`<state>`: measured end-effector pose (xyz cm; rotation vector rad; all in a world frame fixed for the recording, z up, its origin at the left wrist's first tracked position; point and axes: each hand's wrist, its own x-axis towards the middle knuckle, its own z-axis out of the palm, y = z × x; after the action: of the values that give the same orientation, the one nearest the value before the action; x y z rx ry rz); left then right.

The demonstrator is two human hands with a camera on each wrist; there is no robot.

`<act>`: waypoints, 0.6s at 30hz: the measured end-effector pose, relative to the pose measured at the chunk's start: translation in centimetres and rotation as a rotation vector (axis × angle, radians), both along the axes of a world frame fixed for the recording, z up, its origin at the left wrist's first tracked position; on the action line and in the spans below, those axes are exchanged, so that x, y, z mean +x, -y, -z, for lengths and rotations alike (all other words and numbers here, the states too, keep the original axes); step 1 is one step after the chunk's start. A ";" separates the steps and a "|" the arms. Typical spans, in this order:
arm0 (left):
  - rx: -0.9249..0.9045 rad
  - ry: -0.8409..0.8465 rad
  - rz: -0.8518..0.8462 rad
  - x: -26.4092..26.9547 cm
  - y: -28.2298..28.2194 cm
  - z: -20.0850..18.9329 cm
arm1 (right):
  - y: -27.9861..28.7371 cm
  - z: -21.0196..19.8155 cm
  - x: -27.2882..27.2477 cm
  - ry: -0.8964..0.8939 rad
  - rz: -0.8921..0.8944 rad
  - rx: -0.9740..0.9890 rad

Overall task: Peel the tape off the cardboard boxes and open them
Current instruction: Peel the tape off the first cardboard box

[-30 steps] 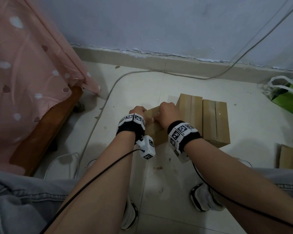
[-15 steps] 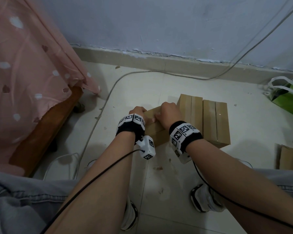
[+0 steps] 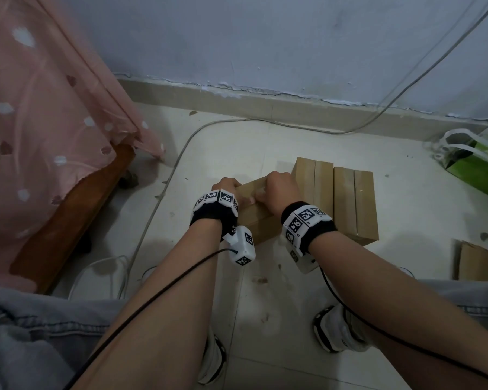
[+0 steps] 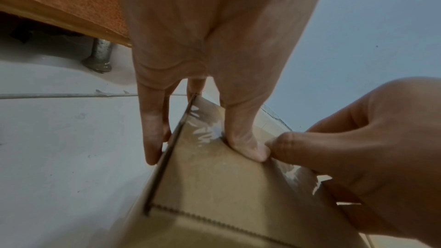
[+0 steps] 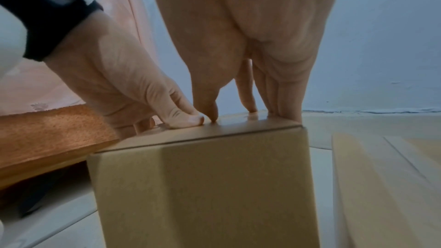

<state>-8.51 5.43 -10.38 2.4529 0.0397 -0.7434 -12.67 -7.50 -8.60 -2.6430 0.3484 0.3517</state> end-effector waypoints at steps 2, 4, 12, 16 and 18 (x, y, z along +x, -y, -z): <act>-0.001 -0.008 0.002 0.0 0.0 -0.1 | -0.2 0.1 -0.2 -0.003 -0.009 -0.009; 0.000 -0.011 -0.005 0.0 0.0 -0.1 | -0.3 0.3 -0.3 0.011 -0.016 -0.022; 0.004 -0.012 0.001 0.1 0.1 -0.2 | -0.8 0.3 -0.4 0.035 -0.009 -0.056; 0.004 -0.004 0.007 -0.1 0.0 0.0 | -0.5 0.2 -0.8 0.061 0.022 -0.020; 0.003 -0.008 -0.011 -0.2 -0.2 0.1 | -0.2 0.3 -1.0 0.096 0.052 0.001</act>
<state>-8.70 5.62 -10.46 2.4509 0.0572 -0.7496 -13.65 -7.31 -8.92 -2.6332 0.3845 0.2076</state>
